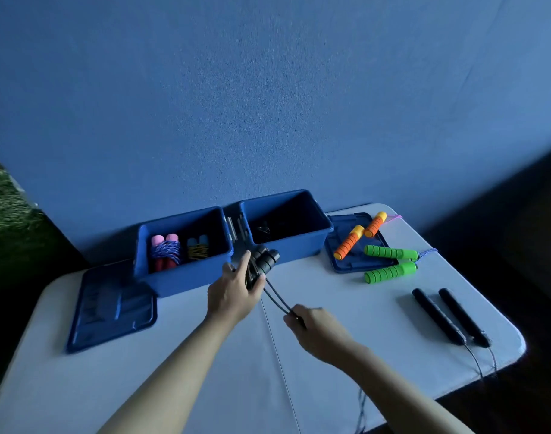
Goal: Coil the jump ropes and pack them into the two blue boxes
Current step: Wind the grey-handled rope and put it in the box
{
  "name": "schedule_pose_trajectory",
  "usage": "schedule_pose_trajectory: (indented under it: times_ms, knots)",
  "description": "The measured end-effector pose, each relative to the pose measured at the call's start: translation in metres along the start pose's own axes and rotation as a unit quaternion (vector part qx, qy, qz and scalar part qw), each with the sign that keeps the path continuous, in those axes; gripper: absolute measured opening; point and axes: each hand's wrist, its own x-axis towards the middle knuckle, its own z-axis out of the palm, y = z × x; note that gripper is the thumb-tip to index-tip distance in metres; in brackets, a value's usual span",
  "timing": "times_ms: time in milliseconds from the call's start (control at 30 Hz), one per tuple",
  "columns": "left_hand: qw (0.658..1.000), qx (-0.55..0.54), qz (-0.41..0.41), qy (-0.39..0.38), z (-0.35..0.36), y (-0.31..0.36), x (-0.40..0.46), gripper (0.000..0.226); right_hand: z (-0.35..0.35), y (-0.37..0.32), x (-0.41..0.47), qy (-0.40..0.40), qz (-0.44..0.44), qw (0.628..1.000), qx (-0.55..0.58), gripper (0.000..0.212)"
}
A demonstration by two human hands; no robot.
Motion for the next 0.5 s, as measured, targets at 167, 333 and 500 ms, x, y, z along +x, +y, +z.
schedule_pose_trajectory:
  times_ms: [167,333,500]
  knots:
    - [0.991,0.06,0.112,-0.051,0.01,0.005,-0.015,0.085,-0.038,0.002,-0.001,0.003,-0.057,0.997,-0.055,0.021]
    - [0.963,0.052,0.252,-0.085,0.02,0.014,-0.039,0.065,-0.063,0.024,0.009,-0.017,-0.078,0.993,-0.085,0.017]
    - [0.927,-0.044,0.344,-0.142,0.028,0.026,-0.067,0.053,-0.075,0.049,0.014,-0.064,-0.103,0.992,-0.015,0.017]
